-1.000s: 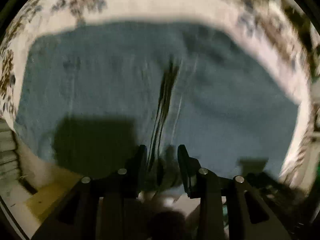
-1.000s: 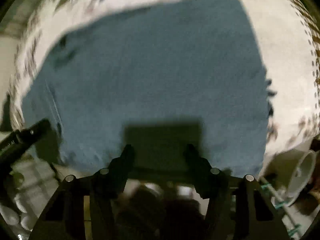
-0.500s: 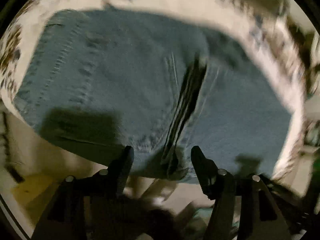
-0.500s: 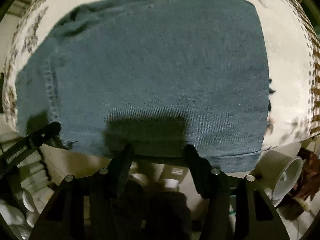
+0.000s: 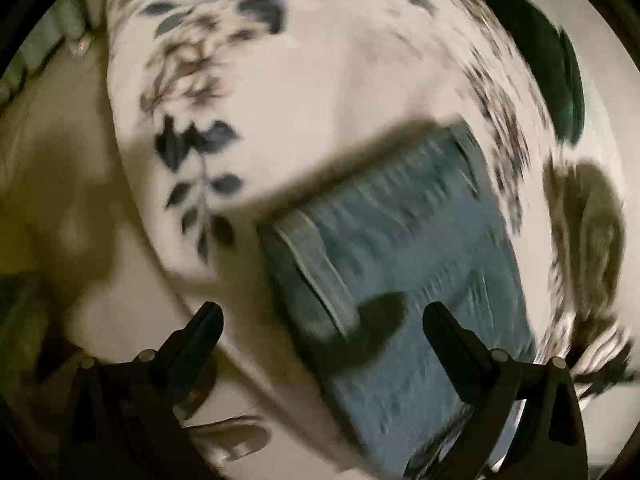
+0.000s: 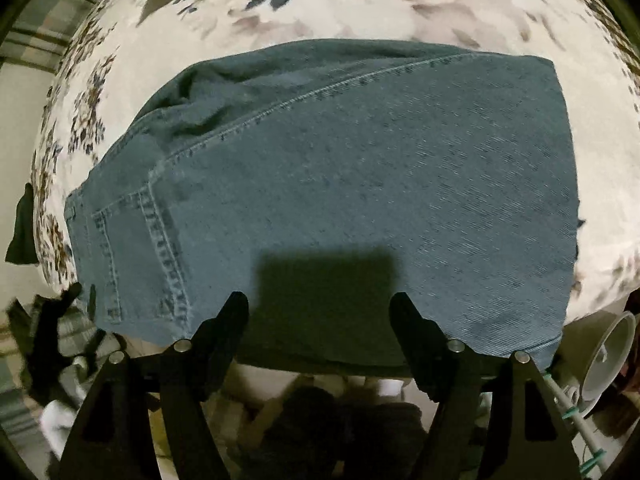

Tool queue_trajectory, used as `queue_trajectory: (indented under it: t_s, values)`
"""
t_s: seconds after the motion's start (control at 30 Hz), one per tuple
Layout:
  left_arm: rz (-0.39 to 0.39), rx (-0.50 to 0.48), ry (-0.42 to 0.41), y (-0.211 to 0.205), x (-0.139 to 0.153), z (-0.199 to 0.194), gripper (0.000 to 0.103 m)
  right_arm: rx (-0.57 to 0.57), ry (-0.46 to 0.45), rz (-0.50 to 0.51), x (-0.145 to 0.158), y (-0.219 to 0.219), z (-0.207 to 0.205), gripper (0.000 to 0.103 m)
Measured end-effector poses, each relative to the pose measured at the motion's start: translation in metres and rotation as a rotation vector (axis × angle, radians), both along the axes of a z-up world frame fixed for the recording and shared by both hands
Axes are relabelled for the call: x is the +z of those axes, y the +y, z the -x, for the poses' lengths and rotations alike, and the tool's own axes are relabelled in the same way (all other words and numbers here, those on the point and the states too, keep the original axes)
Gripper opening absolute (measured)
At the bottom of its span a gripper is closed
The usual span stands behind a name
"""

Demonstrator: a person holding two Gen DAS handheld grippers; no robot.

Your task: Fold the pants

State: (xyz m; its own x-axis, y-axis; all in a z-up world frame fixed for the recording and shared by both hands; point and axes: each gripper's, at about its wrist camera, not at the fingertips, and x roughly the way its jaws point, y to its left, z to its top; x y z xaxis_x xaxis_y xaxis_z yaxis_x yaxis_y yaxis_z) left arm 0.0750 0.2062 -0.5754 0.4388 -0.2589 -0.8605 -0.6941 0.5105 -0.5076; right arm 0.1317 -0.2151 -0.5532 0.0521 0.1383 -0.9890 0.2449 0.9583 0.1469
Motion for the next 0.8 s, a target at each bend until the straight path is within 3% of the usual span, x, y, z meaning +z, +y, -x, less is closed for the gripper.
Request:
queue_trajectory:
  t_s: [0.1,0.23,0.3,0.33,0.43,0.57,0.8]
  values:
    - [0.044,0.027,-0.09,0.01,-0.005,-0.009,0.1,-0.006,0.009,0.021,-0.011,0.021,-0.014,0.075]
    - [-0.039,-0.012,-0.17,0.0,0.002,-0.025,0.098,-0.039,0.025,0.02,-0.022,0.026,-0.017,0.075]
    - [-0.064,-0.002,-0.177,-0.001,0.006,-0.031,0.068,-0.054,0.037,0.021,-0.028,0.028,-0.018,0.075]
    - [-0.074,0.009,-0.176,-0.002,0.005,-0.035,0.042,-0.058,0.038,0.027,-0.029,0.028,-0.018,0.075]
    - [-0.076,0.03,-0.216,0.003,0.015,-0.023,0.028,-0.063,0.04,0.038,-0.031,0.031,-0.018,0.075]
    - [-0.111,0.002,-0.265,-0.002,0.039,-0.012,0.017,-0.054,0.038,0.041,-0.032,0.041,-0.02,0.075]
    - [-0.255,-0.106,-0.41,-0.045,0.128,-0.011,0.016,-0.045,0.009,0.031,-0.02,0.037,-0.011,0.075]
